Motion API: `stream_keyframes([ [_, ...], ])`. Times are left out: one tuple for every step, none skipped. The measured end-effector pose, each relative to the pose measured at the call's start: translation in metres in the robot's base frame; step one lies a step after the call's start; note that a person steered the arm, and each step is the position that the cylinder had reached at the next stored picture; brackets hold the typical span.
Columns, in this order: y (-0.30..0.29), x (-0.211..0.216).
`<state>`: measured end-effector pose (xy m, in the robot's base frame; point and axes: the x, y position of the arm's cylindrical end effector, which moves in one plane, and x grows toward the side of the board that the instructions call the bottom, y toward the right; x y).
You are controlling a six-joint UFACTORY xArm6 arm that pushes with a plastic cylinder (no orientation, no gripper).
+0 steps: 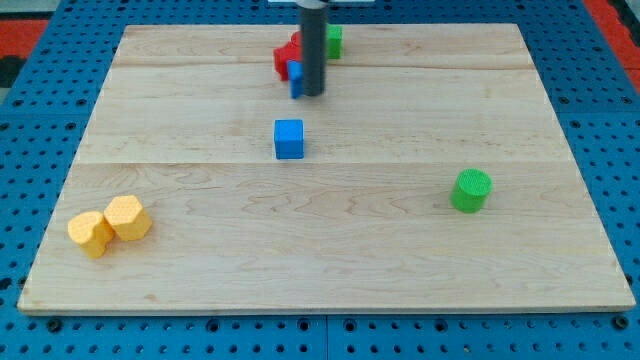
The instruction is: Push the blue cube to bottom left side of the blue triangle
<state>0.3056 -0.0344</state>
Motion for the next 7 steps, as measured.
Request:
stream_keyframes([
  [0.039, 0.047],
  [0.099, 0.136],
  [0.018, 0.173],
  [-0.057, 0.114],
  [-0.041, 0.096],
  [-0.014, 0.184],
  [0.006, 0.163],
])
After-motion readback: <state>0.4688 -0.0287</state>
